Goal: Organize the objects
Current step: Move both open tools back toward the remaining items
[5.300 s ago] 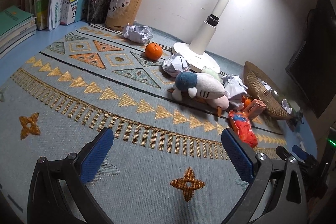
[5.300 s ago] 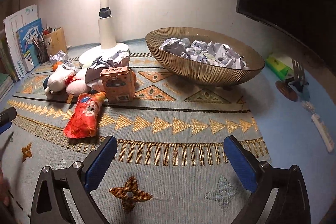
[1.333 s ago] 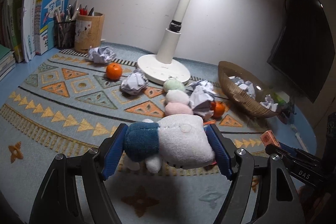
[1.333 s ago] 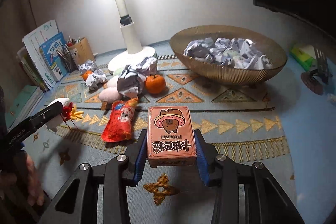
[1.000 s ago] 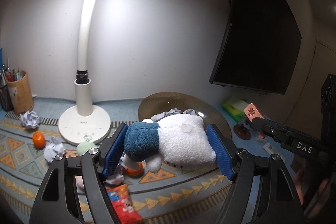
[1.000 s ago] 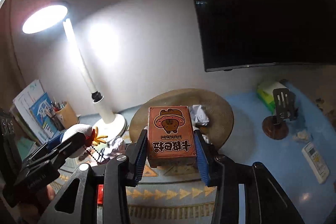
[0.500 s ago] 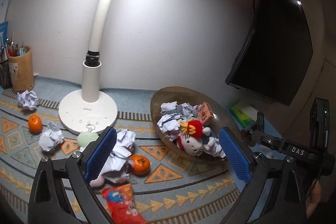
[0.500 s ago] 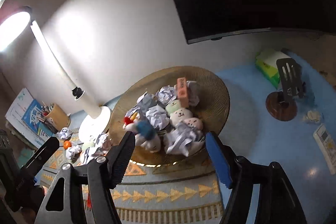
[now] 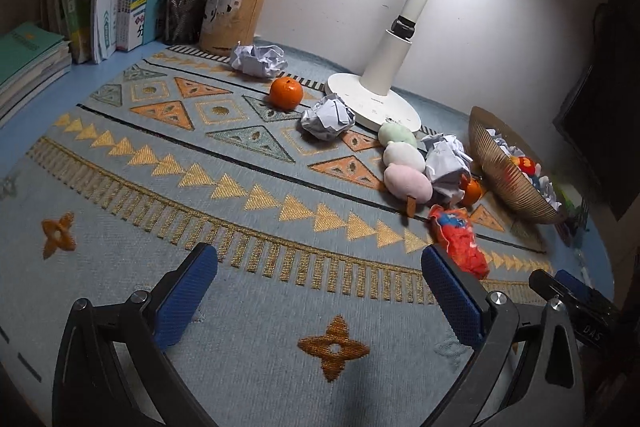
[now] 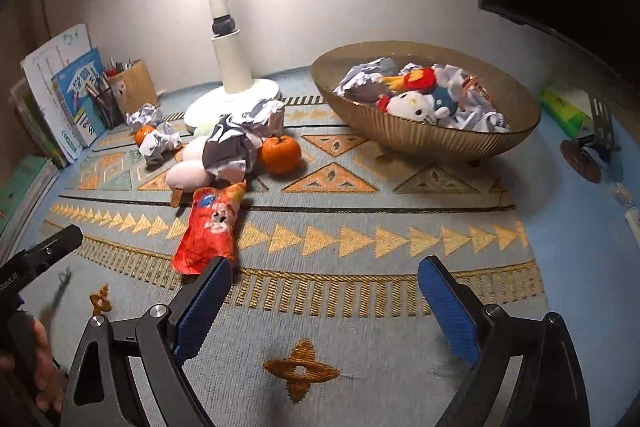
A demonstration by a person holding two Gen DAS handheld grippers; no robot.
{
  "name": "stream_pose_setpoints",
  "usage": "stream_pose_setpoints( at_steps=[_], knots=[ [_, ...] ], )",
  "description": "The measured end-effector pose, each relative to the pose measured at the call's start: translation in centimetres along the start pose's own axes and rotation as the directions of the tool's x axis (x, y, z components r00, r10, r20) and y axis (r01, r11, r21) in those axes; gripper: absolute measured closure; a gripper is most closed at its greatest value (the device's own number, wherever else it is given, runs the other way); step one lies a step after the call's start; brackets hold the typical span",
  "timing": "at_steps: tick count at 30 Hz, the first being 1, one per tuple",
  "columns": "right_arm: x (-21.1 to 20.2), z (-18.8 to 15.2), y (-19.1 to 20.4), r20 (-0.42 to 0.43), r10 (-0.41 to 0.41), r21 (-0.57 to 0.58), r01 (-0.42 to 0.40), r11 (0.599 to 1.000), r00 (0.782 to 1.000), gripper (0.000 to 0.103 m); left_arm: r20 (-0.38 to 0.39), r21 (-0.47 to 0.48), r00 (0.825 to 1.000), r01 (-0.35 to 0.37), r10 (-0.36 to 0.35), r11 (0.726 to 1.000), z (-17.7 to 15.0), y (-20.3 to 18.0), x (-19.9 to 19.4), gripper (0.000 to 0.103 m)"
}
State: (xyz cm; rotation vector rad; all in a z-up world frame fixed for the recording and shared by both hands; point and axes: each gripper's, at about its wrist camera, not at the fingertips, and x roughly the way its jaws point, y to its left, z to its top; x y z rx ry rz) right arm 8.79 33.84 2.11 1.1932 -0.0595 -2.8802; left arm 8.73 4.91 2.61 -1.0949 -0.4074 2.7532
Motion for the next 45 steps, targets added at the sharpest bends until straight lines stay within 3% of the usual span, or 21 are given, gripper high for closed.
stream_pose_setpoints(
  at_steps=[2, 5, 10, 14, 24, 29, 36, 45],
  knots=[
    [0.7, -0.7, 0.4, 0.0, -0.024, -0.016, 0.024, 1.0, 1.0, 0.009, 0.034, 0.034, 0.999, -0.007, 0.006, 0.999, -0.6, -0.4, -0.1, 0.001],
    [0.5, -0.8, 1.0, 0.018, -0.055, -0.048, 0.056, 0.997, 0.998, 0.009, 0.028, 0.045, 1.0, 0.007, -0.008, 0.999, -0.4, -0.7, -0.2, 0.001],
    [0.8, -0.9, 1.9, 0.019, -0.108, -0.091, 0.109, 0.99, 0.994, 0.009, 0.031, -0.062, 0.999, 0.022, -0.02, 0.998, -0.4, 1.2, 0.0, 0.001],
    [0.7, -0.9, 1.7, 0.024, -0.102, -0.074, 0.103, 0.992, 0.995, 0.008, 0.052, -0.092, 0.999, 0.02, -0.015, 0.996, -0.5, 1.7, -0.4, 0.001],
    [1.2, -1.0, 1.9, -0.002, -0.089, -0.083, 0.089, 0.993, 0.996, 0.008, -0.056, 0.028, 0.998, -0.033, 0.035, 0.999, -0.8, -0.4, 1.4, 0.001],
    [1.3, -1.0, 2.0, -0.012, -0.081, -0.083, 0.08, 0.993, 0.997, 0.008, -0.082, 0.037, 0.995, -0.059, 0.062, 0.998, -0.9, -0.4, 1.8, 0.001],
    [1.4, -1.0, 2.0, -0.018, -0.075, -0.082, 0.073, 0.994, 0.997, 0.008, -0.127, 0.093, 0.99, -0.048, 0.06, 0.994, -1.2, -1.4, 2.4, 0.001],
    [1.6, -0.9, 1.8, -0.026, -0.068, -0.076, 0.066, 0.995, 0.997, 0.008, -0.126, 0.088, 0.991, -0.034, 0.045, 0.996, -1.2, -1.2, 2.3, 0.001]
  ],
)
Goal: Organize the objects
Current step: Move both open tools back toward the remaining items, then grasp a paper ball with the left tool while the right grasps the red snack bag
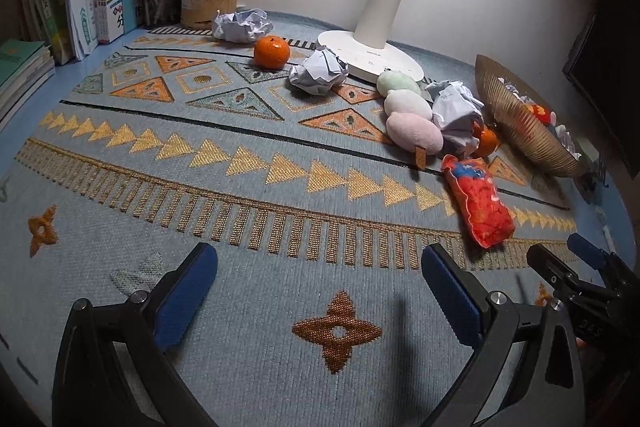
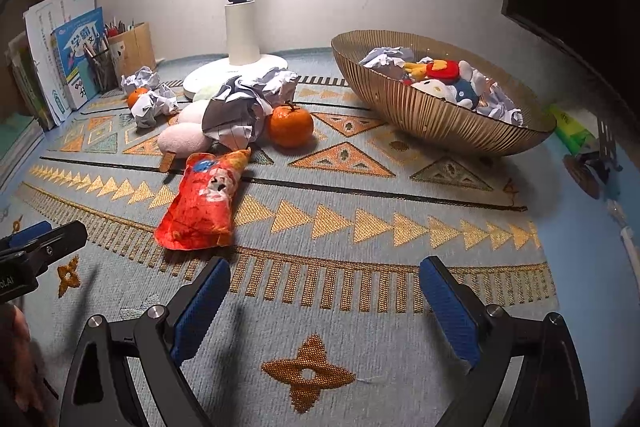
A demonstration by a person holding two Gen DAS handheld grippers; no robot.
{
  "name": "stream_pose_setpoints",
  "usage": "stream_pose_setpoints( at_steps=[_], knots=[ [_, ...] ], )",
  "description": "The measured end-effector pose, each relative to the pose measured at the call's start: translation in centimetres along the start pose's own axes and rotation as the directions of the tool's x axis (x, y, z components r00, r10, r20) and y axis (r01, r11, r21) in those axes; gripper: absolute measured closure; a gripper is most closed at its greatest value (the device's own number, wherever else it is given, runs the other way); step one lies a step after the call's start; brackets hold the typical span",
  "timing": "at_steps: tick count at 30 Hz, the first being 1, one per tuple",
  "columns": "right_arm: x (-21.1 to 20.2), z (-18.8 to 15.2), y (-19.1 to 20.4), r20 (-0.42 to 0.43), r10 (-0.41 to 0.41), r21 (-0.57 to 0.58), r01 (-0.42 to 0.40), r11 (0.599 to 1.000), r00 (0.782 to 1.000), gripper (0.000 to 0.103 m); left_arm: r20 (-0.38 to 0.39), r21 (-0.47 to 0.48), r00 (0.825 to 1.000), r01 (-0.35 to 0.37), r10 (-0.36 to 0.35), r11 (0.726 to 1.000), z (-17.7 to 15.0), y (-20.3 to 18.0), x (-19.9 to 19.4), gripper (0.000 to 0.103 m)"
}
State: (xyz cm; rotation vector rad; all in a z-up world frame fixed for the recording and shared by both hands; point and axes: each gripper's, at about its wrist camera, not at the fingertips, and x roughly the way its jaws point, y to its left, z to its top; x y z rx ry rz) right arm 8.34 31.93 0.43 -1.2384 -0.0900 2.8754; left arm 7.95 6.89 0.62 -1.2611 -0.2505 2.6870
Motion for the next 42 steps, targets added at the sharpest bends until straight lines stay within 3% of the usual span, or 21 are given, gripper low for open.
stream_pose_setpoints(
  at_steps=[14, 15, 17, 19, 21, 25, 29, 31, 33, 35, 37, 38, 39, 40, 41, 42],
  knots=[
    [0.1, 0.0, -0.2, -0.009, -0.008, 0.01, 0.008, 1.0, 1.0, 0.008, 0.005, -0.002, 1.0, 0.005, -0.005, 1.0, 0.1, 0.0, -0.1, 0.001],
    [0.2, 0.2, -0.2, -0.025, 0.009, 0.009, -0.009, 1.0, 1.0, 0.008, 0.006, 0.002, 1.0, 0.015, -0.015, 1.0, 0.1, 0.0, -0.1, 0.001],
    [0.6, 0.6, -0.3, -0.07, 0.123, 0.025, -0.121, 0.992, 0.99, 0.008, 0.009, 0.03, 0.999, 0.052, -0.053, 0.998, 0.5, -0.2, -0.3, 0.001],
    [0.6, 1.2, -0.2, -0.074, 0.228, 0.078, -0.223, 0.972, 0.971, 0.008, 0.029, 0.059, 0.996, 0.079, -0.081, 0.995, 1.6, -0.2, -0.7, 0.001],
    [0.5, 2.2, 1.0, -0.064, 0.262, 0.074, -0.258, 0.963, 0.963, 0.008, 0.055, 0.036, 0.996, 0.071, -0.073, 0.997, 3.7, 0.4, -0.8, 0.001],
    [2.6, 4.3, 3.8, -0.1, 0.25, 0.023, -0.249, 0.968, 0.963, 0.008, 0.057, -0.051, 0.993, 0.105, -0.102, 0.993, 8.8, 2.0, 1.1, 0.001],
    [5.0, 4.8, 4.7, -0.106, 0.218, 0.017, -0.217, 0.976, 0.97, 0.01, 0.044, -0.064, 0.997, 0.071, -0.068, 0.995, 11.8, 2.4, 5.0, 0.002],
    [5.7, 4.9, 4.9, -0.126, 0.208, 0.021, -0.207, 0.978, 0.97, 0.016, 0.027, -0.047, 0.998, 0.049, -0.048, 0.998, 12.5, 1.8, 6.7, 0.003],
    [5.6, 5.0, 5.0, -0.113, 0.161, 0.014, -0.16, 0.987, 0.98, 0.023, 0.005, 0.024, 1.0, -0.008, 0.008, 1.0, 13.0, 0.6, 8.0, 0.012],
    [5.6, 5.0, 5.1, -0.099, 0.143, 0.006, -0.143, 0.99, 0.985, 0.028, 0.026, 0.075, 0.997, -0.07, 0.069, 0.995, 13.2, -0.4, 8.9, 0.014],
    [5.8, 5.0, 5.8, -0.105, 0.145, -0.026, -0.148, 0.989, 0.984, 0.039, 0.016, 0.072, 0.997, -0.072, 0.071, 0.995, 13.4, -0.7, 10.0, 0.015],
    [5.8, 4.9, 6.2, -0.103, 0.136, -0.049, -0.142, 0.989, 0.985, 0.041, 0.003, 0.058, 0.999, -0.047, 0.047, 0.997, 13.5, -0.5, 10.6, 0.024],
    [5.6, 4.8, 6.5, -0.092, 0.136, -0.065, -0.142, 0.988, 0.986, 0.051, -0.015, 0.046, 0.999, -0.036, 0.037, 0.998, 13.6, -0.5, 11.1, 0.033],
    [5.4, 4.7, 6.8, -0.087, 0.144, -0.078, -0.151, 0.985, 0.986, 0.061, 0.003, 0.054, 0.998, -0.069, 0.069, 0.996, 13.7, -0.6, 11.1, 0.044],
    [5.2, 4.6, 7.0, -0.079, 0.139, -0.088, -0.146, 0.985, 0.987, 0.063, 0.002, 0.054, 0.998, -0.068, 0.068, 0.996, 13.7, -0.6, 11.1, 0.052],
    [5.1, 4.6, 7.0, -0.074, 0.135, -0.09, -0.142, 0.986, 0.988, 0.066, 0.003, 0.047, 0.998, -0.057, 0.057, 0.997, 13.7, -0.5, 11.0, 0.052]
  ],
)
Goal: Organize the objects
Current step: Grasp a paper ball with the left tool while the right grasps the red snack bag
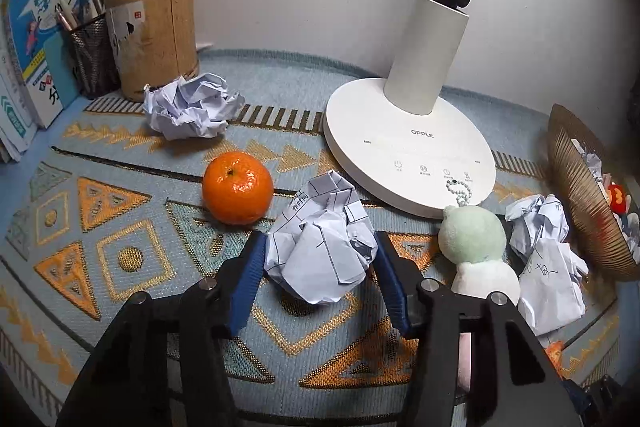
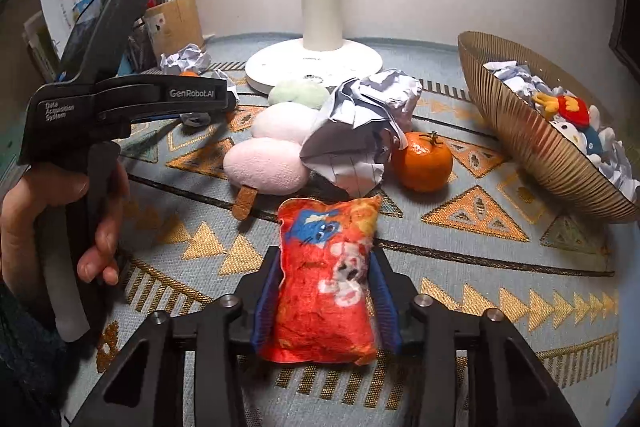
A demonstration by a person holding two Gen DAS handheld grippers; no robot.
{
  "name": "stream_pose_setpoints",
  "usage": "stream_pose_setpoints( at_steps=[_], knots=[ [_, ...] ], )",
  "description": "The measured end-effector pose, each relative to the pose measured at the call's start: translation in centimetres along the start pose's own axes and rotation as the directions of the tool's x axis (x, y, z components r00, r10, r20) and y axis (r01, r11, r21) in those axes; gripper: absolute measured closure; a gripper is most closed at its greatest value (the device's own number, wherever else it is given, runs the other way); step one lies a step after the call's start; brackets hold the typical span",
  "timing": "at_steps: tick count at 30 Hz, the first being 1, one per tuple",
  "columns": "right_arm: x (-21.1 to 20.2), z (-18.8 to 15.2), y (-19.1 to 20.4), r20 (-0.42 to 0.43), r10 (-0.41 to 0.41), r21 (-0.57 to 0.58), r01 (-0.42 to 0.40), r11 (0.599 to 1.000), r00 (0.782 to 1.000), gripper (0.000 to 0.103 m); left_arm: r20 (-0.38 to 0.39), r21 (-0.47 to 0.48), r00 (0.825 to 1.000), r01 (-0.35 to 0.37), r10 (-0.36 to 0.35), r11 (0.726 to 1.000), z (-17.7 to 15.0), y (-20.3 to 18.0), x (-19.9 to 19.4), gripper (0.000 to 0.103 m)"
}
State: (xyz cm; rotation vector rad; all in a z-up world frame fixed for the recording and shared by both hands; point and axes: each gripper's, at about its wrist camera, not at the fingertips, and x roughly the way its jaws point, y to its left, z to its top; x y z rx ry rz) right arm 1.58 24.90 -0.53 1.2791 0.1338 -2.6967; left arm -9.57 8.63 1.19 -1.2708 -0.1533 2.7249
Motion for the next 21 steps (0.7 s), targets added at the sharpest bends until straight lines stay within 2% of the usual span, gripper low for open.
stream_pose_setpoints(
  at_steps=[3, 7, 8, 11, 15, 18, 21],
  knots=[
    [-0.7, -0.3, -0.4, 0.019, 0.024, 0.02, -0.024, 1.0, 1.0, 0.07, 0.0, -0.016, 0.999, 0.04, -0.04, 0.999, -0.7, 0.4, -1.0, 0.053],
    [-3.0, -1.7, -2.3, 0.046, 0.133, 0.142, -0.138, 0.98, 0.99, 0.072, 0.024, -0.027, 0.994, 0.103, -0.103, 0.994, -3.4, 1.0, -4.9, 0.053],
    [-3.6, -2.2, -2.7, 0.05, 0.134, 0.157, -0.141, 0.978, 0.99, 0.072, 0.031, -0.017, 0.993, 0.113, -0.113, 0.993, -4.2, 0.9, -6.1, 0.053],
    [-5.2, -3.7, -3.3, 0.055, 0.101, 0.137, -0.108, 0.985, 0.993, 0.072, 0.057, 0.03, 0.99, 0.131, -0.132, 0.991, -7.5, 0.2, -9.8, 0.053],
    [-6.8, -4.8, -2.8, 0.022, 0.055, 0.041, -0.056, 0.998, 0.998, 0.072, 0.078, 0.104, 0.985, 0.147, -0.156, 0.984, -10.6, -1.1, -13.0, 0.053],
    [-7.1, -5.7, -2.6, 0.052, 0.038, -0.023, -0.037, 0.999, 0.998, 0.072, 0.076, 0.103, 0.976, 0.196, -0.204, 0.975, -12.1, -1.7, -13.6, 0.053],
    [-6.3, -6.8, -3.4, 0.04, 0.03, 0.005, -0.031, 1.0, 0.999, 0.072, 0.096, 0.105, 0.969, 0.216, -0.226, 0.971, -13.0, -2.2, -13.4, 0.053]
  ],
)
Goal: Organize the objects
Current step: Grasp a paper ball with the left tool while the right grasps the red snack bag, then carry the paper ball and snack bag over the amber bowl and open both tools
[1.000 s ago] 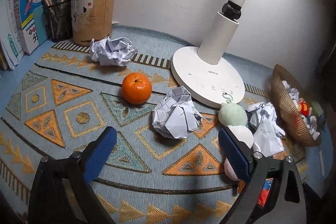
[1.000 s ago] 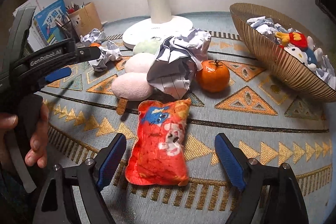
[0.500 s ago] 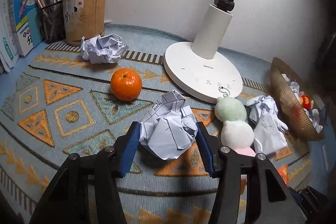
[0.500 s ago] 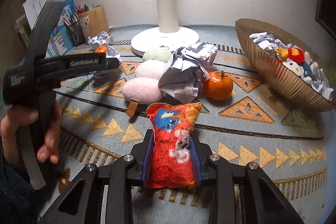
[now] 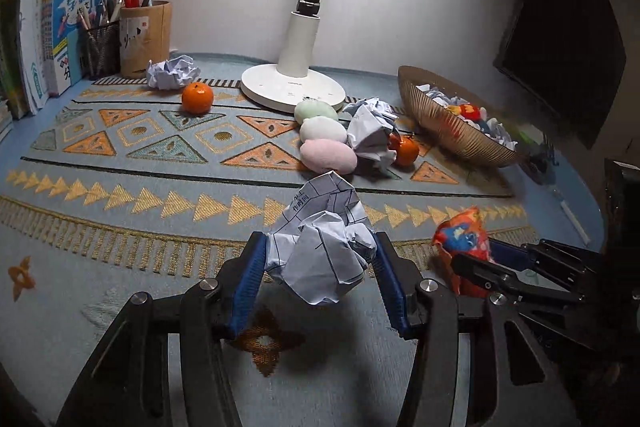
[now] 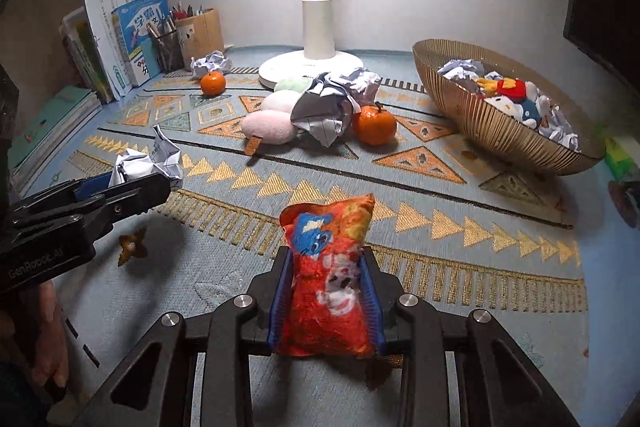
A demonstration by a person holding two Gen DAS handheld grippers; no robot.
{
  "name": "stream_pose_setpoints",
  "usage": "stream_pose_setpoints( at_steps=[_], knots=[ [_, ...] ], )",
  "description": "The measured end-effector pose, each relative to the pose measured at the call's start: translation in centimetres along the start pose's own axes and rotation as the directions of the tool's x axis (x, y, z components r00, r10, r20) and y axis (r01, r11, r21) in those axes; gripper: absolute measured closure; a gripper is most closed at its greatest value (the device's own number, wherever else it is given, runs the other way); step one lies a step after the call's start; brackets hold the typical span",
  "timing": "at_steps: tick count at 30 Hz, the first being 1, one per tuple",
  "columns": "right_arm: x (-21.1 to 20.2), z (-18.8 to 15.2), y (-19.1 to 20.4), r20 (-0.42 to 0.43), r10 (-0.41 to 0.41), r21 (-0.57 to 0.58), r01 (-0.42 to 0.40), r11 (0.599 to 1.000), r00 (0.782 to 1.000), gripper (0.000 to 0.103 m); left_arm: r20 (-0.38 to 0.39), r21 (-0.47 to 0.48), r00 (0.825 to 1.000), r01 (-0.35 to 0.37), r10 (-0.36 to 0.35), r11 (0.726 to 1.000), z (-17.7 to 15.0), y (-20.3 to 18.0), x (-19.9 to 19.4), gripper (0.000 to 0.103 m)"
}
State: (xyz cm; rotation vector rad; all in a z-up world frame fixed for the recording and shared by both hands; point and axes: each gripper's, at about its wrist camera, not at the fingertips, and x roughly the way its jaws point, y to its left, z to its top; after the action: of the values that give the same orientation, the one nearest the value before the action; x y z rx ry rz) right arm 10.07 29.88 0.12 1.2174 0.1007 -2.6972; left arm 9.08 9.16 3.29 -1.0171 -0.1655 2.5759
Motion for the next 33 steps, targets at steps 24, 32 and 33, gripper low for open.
stream_pose_setpoints(
  at_steps=[24, 32, 33],
  knots=[
    [1.2, -0.1, 1.2, -0.036, -0.044, -0.047, 0.042, 0.998, 0.998, 0.057, -0.024, -0.077, 0.999, 0.042, -0.044, 0.996, -0.6, 1.4, 0.7, 0.052],
    [-0.3, -0.2, 1.2, 0.043, -0.016, -0.041, 0.018, 0.999, 0.999, 0.076, -0.023, -0.086, 0.999, 0.044, -0.046, 0.995, -0.6, 1.6, 0.7, 0.052],
    [-0.6, -0.3, 1.1, 0.056, -0.014, -0.035, 0.016, 0.999, 0.998, 0.076, -0.021, -0.089, 0.999, 0.044, -0.046, 0.995, -0.6, 1.6, 0.6, 0.052]
  ],
)
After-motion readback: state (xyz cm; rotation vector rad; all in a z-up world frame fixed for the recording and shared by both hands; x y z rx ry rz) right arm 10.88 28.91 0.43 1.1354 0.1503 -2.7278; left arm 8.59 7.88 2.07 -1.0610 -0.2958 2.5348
